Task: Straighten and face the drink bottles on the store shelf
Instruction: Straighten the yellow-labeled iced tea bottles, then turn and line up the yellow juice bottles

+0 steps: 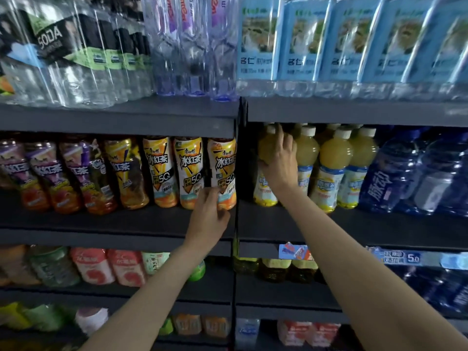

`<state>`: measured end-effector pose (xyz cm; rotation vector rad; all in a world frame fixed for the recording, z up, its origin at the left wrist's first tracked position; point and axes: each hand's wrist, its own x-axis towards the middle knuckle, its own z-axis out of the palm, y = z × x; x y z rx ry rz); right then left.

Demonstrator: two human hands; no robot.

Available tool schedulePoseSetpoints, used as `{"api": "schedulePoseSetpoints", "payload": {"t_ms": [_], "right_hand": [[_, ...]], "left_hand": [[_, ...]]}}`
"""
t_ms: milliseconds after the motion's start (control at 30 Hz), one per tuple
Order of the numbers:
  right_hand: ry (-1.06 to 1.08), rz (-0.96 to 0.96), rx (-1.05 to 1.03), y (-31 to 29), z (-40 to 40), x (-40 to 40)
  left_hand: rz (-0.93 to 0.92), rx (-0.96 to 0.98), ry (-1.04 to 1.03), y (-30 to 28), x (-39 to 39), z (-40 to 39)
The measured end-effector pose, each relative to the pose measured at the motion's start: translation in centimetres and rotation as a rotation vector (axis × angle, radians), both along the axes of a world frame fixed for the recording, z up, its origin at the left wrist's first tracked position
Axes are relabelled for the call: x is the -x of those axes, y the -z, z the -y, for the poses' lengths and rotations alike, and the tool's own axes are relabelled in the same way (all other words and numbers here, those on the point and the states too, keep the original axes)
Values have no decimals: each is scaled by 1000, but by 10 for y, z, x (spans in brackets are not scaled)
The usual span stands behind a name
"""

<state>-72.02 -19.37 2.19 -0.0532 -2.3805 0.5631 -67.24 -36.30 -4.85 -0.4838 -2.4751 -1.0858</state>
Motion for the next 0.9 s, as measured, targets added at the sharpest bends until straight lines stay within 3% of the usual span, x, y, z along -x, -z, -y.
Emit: {"api": "schedulePoseSetpoints", "payload": {"t_ms": [200,367,567,700,900], "right_hand": [[-158,-151,62,15,-8,-10],[-299,-255,138,26,-25,-29],[-395,-162,364,10,-59,-66],[-514,-5,570,-10,-71,-91],[-543,49,759,-22,-42,-110]], "left_hand": [[123,-199,-19,-2,-8,-29],[215,-205,28,-11,-10,-40],[455,-562,220,-35,-32,-39],[627,-531,324,-47,-47,-37],[896,-646,483,-55,-82,-27]]}}
